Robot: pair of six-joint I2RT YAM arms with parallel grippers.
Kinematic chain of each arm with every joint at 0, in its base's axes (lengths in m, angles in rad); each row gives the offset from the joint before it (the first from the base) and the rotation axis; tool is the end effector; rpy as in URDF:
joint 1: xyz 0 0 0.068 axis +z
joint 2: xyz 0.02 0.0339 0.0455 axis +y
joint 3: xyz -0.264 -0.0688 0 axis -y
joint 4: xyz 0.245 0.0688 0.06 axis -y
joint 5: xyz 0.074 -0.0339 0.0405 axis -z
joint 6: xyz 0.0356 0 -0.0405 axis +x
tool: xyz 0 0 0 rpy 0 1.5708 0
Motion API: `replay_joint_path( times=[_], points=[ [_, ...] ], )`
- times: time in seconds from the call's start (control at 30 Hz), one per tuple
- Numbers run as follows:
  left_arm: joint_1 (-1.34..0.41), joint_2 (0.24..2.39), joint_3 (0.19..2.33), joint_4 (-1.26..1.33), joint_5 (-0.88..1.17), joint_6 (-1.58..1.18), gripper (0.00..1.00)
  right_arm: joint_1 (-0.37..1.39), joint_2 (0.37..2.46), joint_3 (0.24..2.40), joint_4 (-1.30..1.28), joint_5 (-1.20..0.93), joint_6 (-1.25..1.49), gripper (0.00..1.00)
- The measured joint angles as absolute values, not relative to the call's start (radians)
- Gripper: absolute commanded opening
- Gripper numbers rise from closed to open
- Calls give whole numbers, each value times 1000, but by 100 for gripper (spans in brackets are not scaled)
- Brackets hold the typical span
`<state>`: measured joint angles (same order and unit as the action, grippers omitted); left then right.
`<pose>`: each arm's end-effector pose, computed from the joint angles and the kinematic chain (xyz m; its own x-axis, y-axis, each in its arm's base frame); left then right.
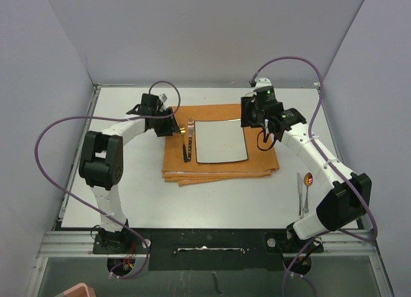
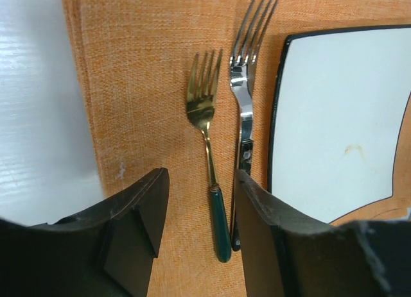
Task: Set the dinner table for one person
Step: Place the fork on the napkin, then adjust the fork on the napkin.
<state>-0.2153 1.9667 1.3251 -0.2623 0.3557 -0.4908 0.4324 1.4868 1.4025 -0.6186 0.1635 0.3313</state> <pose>0.4081 -0.1019 0.1742 -0.8706 -0.2619 -0.4166 0.0004 0.8462 -0.5329 0.3023 0.1331 0.3452 -0.6528 0.0522 -0.7557 -0.0934 0.9845 0.1487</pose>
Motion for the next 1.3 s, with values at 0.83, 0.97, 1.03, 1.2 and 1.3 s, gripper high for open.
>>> replay_joint_path(
  times=[0.83,0.97,1.03,1.2,1.3],
  points=[
    [-398,1945,1399,-646,122,-520,17,432,1459,1367,-589,157,360,49],
    [-398,1981,1399,-658,104,-542,17,432,1447,1367,-590,157,360,49],
    [-399,1995,1399,-657,105,-553,18,432,1444,1367,-592,157,360,49],
    [-403,1996,1409,-662,107,-572,19,432,1444,1367,-596,157,360,49],
    [-405,1996,1422,-668,109,-578,21,432,1444,1367,-599,157,360,50]
  ],
)
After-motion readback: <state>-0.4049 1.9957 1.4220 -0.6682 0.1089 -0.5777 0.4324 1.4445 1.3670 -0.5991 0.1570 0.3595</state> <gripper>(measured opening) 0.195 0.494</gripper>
